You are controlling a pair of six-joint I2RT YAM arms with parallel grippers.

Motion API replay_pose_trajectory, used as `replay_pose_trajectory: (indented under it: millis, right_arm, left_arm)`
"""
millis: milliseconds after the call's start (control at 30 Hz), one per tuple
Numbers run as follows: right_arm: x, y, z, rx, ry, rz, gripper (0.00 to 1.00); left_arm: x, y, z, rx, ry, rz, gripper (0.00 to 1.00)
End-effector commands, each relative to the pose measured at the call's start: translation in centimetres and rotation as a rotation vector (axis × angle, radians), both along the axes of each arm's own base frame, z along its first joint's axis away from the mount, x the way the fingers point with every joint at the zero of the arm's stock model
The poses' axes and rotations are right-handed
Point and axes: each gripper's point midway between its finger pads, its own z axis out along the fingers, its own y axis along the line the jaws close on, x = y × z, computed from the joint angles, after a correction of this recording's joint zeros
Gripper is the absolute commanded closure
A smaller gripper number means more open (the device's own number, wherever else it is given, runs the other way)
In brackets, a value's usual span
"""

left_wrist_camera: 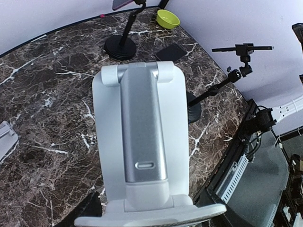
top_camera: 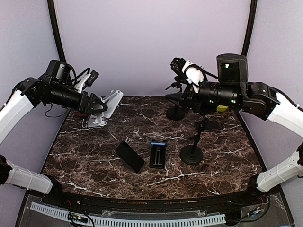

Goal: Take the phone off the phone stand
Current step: Pass from the left arm to the right

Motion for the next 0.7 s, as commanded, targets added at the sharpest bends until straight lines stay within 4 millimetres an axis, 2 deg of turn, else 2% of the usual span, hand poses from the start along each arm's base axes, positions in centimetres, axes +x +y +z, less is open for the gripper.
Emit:
replay_pose_trajectory:
  millis: [0, 100, 200, 433, 667]
  right_arm:
    - [-1.2, 1.1, 1.9, -0.049, -0.252, -0.034, 0.35]
    - [-2.1, 2.3, 2.2, -0.066, -0.333, -0.015, 0.39]
    - [-2.5, 3.7, 1.7, -0.101, -0.375, 0.003, 0.45]
    - [-3.6, 7.0, -0.1, -0.203, -0.462, 0.068, 0.53]
    - [-4.9, 8.6, -2.3, -0.266, -0.439, 0.194, 0.56]
  left_arm:
    - [-2.0, -2.0, 2.5, -0.056, -0.018, -0.119, 0.58]
    - [-2.6, -3.0, 1.4, -0.019, 0.033, -0.152, 0.59]
    - [-3.2, -4.2, 0.6, 0.008, 0.05, -0.188, 0.6]
    - [-5.5, -7.6, 1.2, -0.001, 0.052, -0.294, 0.6]
    - [-7.0, -9.8, 0.9, 0.018, 0.065, -0.372, 0.6]
